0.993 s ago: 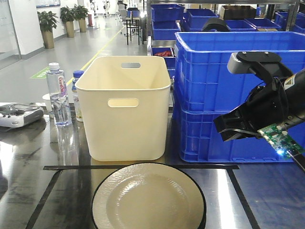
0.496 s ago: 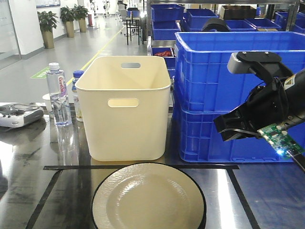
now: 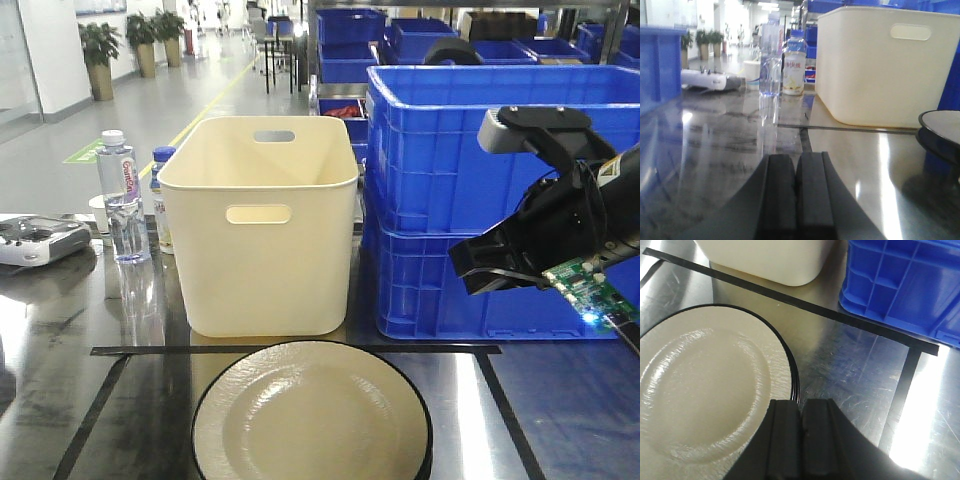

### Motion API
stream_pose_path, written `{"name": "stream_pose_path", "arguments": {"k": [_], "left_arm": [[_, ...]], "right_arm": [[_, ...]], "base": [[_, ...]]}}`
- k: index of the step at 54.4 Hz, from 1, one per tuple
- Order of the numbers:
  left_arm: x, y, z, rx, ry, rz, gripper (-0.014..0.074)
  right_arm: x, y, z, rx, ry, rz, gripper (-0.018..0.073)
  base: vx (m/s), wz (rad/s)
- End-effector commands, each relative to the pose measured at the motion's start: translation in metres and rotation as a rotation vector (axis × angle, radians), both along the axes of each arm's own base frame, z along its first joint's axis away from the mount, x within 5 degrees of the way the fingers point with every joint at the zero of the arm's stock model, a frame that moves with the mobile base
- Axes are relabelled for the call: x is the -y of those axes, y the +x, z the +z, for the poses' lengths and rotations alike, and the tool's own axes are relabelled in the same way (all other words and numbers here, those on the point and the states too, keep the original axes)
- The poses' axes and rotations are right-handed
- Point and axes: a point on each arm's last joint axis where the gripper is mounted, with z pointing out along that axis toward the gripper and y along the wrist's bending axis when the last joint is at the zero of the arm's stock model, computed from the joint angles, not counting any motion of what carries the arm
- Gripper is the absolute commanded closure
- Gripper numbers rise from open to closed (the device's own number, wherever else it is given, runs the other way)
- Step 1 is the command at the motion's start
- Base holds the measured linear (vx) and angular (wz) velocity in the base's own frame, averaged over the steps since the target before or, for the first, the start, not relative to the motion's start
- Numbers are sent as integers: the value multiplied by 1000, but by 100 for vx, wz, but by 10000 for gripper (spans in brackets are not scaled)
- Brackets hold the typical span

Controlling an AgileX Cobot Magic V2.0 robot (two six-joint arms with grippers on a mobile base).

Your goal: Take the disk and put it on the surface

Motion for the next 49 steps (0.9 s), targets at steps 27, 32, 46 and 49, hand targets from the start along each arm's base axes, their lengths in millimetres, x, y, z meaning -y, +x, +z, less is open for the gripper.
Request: {"name": "stream_pose_path", "arguments": {"k": [27,32,46,49], "left_arm": [[0,-2,2,-14,-26,3,556],[0,-2,2,-14,-26,3,556],[0,-2,2,-14,-26,3,556],[0,-2,2,-14,-26,3,556]], "right_arm": [[3,-7,22,111,44,-14,571],[3,-7,22,111,44,-14,571],[3,-7,22,111,44,-14,571],[3,-7,22,111,44,-14,571]], "base": [[0,0],[0,0],[0,0],[0,0]]}}
